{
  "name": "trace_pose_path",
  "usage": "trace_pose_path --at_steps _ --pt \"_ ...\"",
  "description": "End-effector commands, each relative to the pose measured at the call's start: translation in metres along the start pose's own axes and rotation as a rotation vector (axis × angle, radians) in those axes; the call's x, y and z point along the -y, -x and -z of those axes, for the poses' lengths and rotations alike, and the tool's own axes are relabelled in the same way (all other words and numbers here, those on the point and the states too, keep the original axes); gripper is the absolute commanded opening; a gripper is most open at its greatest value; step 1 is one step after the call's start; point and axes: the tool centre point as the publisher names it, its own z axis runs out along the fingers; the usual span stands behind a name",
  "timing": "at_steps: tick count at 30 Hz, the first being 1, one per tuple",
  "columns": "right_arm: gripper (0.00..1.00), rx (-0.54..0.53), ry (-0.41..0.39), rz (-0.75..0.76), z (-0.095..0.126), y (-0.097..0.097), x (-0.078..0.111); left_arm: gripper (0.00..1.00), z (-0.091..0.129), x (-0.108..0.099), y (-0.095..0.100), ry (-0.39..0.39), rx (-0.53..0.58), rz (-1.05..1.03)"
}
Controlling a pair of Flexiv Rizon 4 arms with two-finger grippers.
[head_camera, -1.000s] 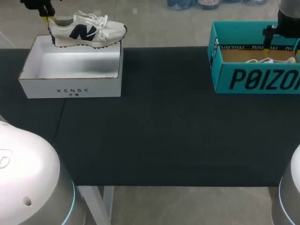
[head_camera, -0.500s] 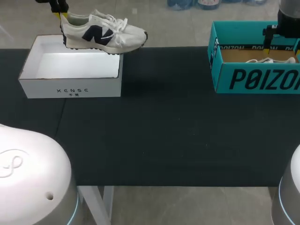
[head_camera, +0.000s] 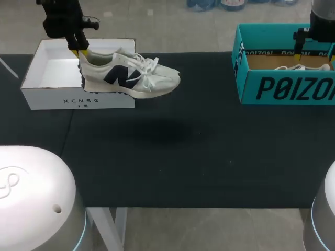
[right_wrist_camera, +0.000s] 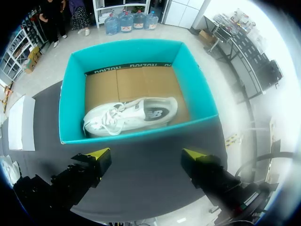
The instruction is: Take the shoe out of the shoebox, open the shoe tongue, remove and reinsert the insole, then place the shoe into the shoebox
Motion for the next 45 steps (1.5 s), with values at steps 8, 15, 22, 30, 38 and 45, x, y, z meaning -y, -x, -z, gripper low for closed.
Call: trace_pose_path --at_steps 8,15,22,30,38,45 --pt "1.0 0.0 0.002 0.0 0.0 0.0 0.001 0.0 -0.035 0.052 0.092 0.302 -0.002 0.054" --pt "1.0 0.0 0.002 0.0 0.0 0.0 0.001 0.0 -0.065 0.068 0.151 0.285 -0.006 0.056" --pt "1.0 0.0 0.002 0.0 0.0 0.0 0.001 0.0 -0.092 0.087 0.182 0.256 0.006 0.085" --pt "1.0 0.0 0.002 0.0 0.0 0.0 0.001 0.0 -0.115 0.107 0.198 0.193 0.032 0.105" --pt "1.0 0.0 0.002 0.0 0.0 0.0 0.001 0.0 -0.133 0.116 0.21 0.147 0.043 0.111" --pt "1.0 0.0 0.002 0.0 0.0 0.0 0.001 0.0 -0.152 0.117 0.216 0.108 0.034 0.115"
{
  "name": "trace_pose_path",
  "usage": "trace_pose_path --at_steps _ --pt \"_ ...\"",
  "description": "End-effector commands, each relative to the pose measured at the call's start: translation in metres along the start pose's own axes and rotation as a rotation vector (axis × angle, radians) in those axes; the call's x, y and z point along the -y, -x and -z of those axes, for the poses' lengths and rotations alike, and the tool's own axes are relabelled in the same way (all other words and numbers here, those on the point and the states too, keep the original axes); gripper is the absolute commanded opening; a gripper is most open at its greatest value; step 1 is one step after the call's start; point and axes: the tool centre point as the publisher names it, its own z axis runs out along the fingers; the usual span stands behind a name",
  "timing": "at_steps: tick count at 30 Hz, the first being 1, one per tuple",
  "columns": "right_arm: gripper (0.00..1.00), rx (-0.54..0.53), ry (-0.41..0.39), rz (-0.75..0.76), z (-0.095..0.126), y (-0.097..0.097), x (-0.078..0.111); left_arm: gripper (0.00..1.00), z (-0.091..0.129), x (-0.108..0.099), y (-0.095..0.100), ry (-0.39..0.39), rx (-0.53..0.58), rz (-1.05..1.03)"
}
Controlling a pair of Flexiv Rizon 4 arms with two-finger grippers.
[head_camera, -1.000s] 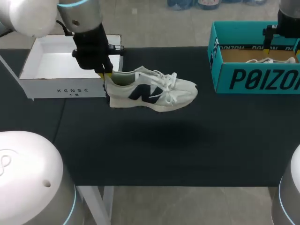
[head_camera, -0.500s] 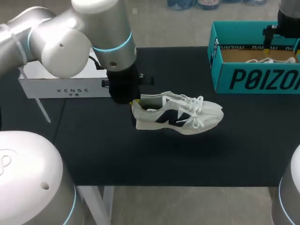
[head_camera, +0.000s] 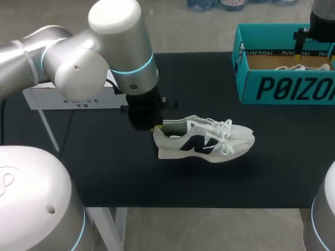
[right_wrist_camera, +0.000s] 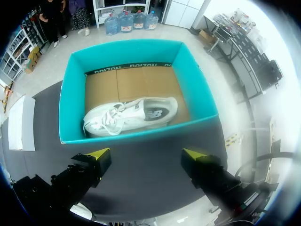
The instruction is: Take the shoe out of the shoebox, open the shoe tongue, remove and reinsert the insole, then place the shoe into the shoebox
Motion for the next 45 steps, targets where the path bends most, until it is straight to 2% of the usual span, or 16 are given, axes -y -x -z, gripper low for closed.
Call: trace_pose_path --at_steps 1,13,22,28,29,30,31,33,37,42,45 --pt "1.0 0.0 0.002 0.0 0.0 0.0 0.001 0.0 -0.013 -0.002 0.008 -0.015 -0.004 0.0" --pt "1.0 0.0 0.002 0.0 0.0 0.0 0.001 0.0 -0.042 0.005 0.008 -0.051 -0.011 0.004" --pt "1.0 0.0 0.002 0.0 0.0 0.0 0.001 0.0 -0.062 0.004 0.007 -0.028 -0.023 -0.017" --pt "1.0 0.0 0.002 0.0 0.0 0.0 0.001 0.0 -0.075 0.01 0.007 -0.015 -0.036 -0.001" --pt "1.0 0.0 0.002 0.0 0.0 0.0 0.001 0.15 -0.077 0.011 0.006 -0.017 -0.036 0.003" --pt "1.0 0.0 0.002 0.0 0.0 0.0 0.001 0.71 -0.078 0.011 0.006 -0.018 -0.035 0.003" --pt "1.0 0.0 0.002 0.0 0.0 0.0 0.001 1.0 -0.078 0.011 0.006 -0.018 -0.035 0.005" --pt "1.0 0.0 0.002 0.0 0.0 0.0 0.001 1.0 -0.075 0.011 0.004 -0.014 -0.037 0.014" --pt "1.0 0.0 0.002 0.0 0.0 0.0 0.001 1.0 -0.054 0.007 -0.002 0.02 -0.037 0.024" --pt "1.0 0.0 0.002 0.0 0.0 0.0 0.001 1.0 -0.012 0.002 -0.015 0.043 -0.014 0.066" --pt "1.0 0.0 0.002 0.0 0.0 0.0 0.001 1.0 0.012 -0.002 -0.031 0.026 0.057 0.124"
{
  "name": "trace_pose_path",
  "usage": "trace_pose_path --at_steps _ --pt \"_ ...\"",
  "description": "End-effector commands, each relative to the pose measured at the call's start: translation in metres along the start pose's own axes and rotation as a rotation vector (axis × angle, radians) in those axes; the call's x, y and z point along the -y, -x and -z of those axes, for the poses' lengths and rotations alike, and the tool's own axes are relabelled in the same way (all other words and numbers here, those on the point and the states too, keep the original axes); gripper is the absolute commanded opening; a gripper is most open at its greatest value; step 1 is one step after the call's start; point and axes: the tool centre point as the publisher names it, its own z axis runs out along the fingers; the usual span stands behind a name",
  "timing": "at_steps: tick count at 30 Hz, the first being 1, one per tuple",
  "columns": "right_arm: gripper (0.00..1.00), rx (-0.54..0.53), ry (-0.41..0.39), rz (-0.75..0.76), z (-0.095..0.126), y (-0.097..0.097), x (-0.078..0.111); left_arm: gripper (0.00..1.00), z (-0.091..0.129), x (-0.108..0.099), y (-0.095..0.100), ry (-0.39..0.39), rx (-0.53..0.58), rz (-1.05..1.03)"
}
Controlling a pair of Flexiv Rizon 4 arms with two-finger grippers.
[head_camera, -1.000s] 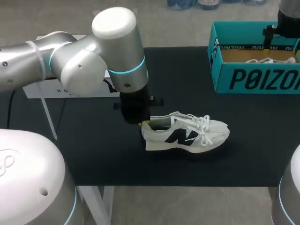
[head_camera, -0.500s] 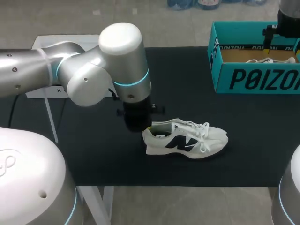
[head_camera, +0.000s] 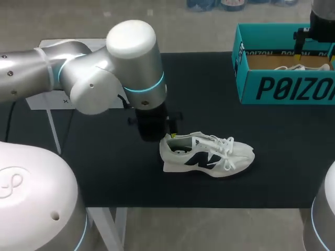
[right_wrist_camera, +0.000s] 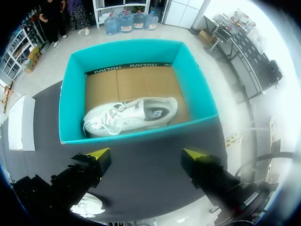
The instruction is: Take the shoe out of the shoebox, open the shoe tongue, remove and reinsert the insole, then place the shoe into the shoebox
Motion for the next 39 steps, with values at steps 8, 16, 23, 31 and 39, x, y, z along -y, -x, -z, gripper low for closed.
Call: trace_pose_path --at_steps 8,16,23,31,39 --pt "1.0 0.0 0.002 0.0 0.0 0.0 0.001 1.0 0.084 -0.006 -0.09 -0.145 0.424 0.262" --pt "1.0 0.0 0.002 0.0 0.0 0.0 0.001 1.0 0.053 0.024 -0.127 -0.425 0.868 0.522" --pt "1.0 0.0 0.002 0.0 0.0 0.0 0.001 1.0 0.036 0.046 -0.136 -0.523 1.058 0.64" --pt "1.0 0.0 0.002 0.0 0.0 0.0 0.001 1.0 0.034 0.046 -0.128 -0.544 1.052 0.524" --pt "1.0 0.0 0.002 0.0 0.0 0.0 0.001 1.0 0.034 0.046 -0.128 -0.544 1.052 0.524"
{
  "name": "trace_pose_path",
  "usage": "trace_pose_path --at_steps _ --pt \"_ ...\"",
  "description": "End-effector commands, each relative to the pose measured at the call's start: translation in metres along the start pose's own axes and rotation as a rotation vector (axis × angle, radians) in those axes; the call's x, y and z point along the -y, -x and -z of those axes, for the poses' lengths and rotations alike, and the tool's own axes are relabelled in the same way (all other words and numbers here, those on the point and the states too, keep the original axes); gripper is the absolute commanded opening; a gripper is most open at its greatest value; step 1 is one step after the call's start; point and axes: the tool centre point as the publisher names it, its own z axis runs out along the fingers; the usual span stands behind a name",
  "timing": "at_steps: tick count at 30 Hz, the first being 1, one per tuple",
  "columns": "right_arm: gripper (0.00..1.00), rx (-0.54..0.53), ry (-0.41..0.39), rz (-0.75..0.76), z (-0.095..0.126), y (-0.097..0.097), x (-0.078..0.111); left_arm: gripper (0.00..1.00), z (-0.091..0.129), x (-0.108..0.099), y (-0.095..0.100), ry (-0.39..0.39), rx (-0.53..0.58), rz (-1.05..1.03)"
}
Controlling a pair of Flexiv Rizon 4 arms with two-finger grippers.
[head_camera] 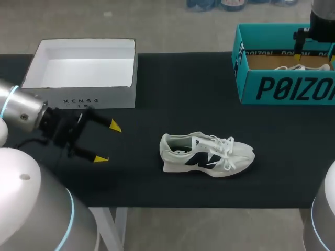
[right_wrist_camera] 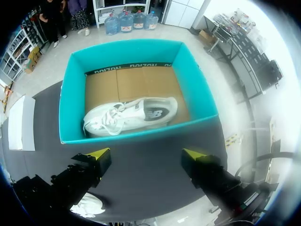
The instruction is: Take the shoe out of the shoebox, open the shoe tongue, remove and reinsert the insole, then place the shoe into the shoebox
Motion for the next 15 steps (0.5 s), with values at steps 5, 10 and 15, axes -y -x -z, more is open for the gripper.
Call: trace_pose_path --at_steps 5,10,15 --pt "1.0 0.0 0.002 0.0 0.0 0.0 0.001 1.0 0.0 -0.01 -0.005 -0.062 0.175 -0.004" --pt "1.0 0.0 0.002 0.0 0.0 0.0 0.001 1.0 -0.002 -0.016 -0.009 -0.095 0.222 0.08" --pt "1.0 0.0 0.002 0.0 0.0 0.0 0.001 1.0 -0.01 -0.026 -0.021 -0.198 0.243 0.356"
